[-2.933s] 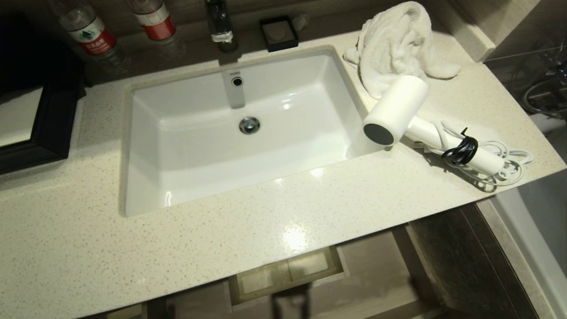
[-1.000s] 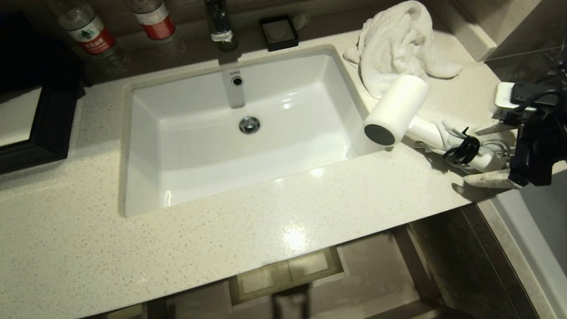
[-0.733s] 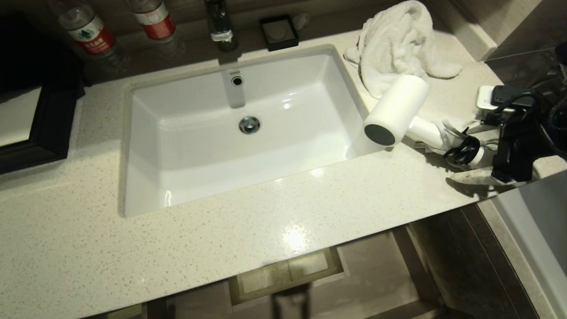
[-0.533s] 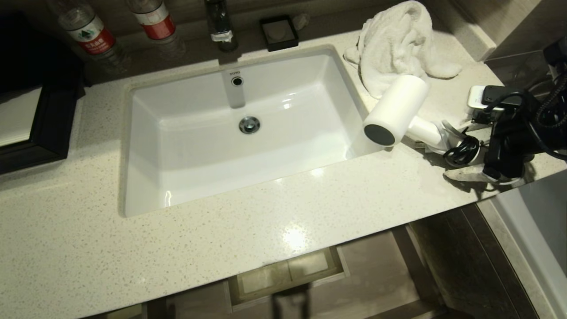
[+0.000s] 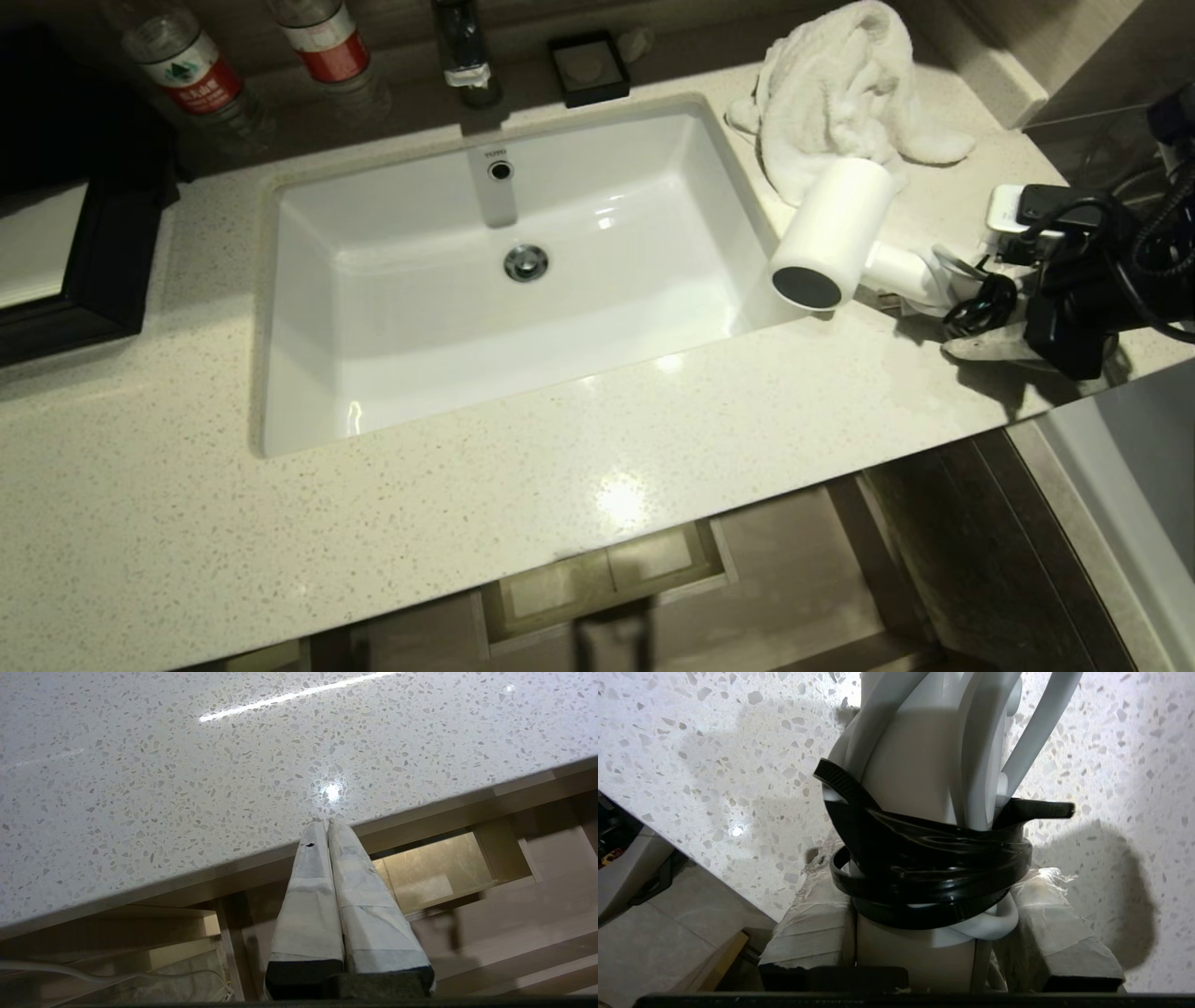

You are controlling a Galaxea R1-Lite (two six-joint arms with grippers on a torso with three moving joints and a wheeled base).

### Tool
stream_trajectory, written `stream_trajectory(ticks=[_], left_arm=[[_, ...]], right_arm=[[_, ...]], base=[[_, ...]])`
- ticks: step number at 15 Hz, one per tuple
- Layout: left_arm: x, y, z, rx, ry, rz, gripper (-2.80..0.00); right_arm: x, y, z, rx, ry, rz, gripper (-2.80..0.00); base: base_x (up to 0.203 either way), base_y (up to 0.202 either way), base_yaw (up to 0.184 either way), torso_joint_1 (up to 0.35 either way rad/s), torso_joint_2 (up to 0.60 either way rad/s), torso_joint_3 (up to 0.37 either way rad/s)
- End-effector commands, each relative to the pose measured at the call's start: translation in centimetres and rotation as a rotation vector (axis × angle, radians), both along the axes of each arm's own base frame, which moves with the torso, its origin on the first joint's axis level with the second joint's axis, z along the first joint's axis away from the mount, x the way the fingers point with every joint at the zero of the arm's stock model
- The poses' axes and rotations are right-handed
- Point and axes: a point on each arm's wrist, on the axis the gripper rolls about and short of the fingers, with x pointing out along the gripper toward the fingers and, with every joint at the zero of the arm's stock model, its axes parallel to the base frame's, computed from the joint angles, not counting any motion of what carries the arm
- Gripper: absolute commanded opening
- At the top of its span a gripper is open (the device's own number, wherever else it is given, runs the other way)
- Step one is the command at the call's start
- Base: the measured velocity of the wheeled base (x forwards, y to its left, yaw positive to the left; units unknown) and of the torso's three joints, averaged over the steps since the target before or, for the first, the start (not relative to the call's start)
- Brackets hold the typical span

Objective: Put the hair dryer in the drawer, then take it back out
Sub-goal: Pick up the hairdryer

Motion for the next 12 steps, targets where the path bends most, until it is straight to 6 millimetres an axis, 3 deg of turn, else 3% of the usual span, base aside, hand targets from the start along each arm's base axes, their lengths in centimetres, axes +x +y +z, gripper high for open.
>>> stream_trajectory(ticks=[1,5,9,12], left_arm=[[0.0,0.0,0.0,0.001,0.0,0.001,-2.8],[0.0,0.0,0.0,0.001,0.001,0.0,-2.8],[0.0,0.0,0.0,0.0,0.001,0.001,-2.8],[0.0,0.0,0.0,0.0,0.001,-0.001,-2.8]], right_arm=[[-2.3,-0.2,1.4,0.053,-0.05,-0.04,-2.8],[-5.8,-0.4,2.4,0.175,-0.114,-0.163,-2.8],[-12.0,-0.7,1.9,0.271,-0.142,-0.232,-2.8],[-16.4,-0.8,0.4,0.327,-0.158,-0.257,-2.8]], base=[[0.0,0.0,0.0,0.0,0.0,0.0],[0.0,0.0,0.0,0.0,0.0,0.0],[0.0,0.0,0.0,0.0,0.0,0.0],[0.0,0.0,0.0,0.0,0.0,0.0]])
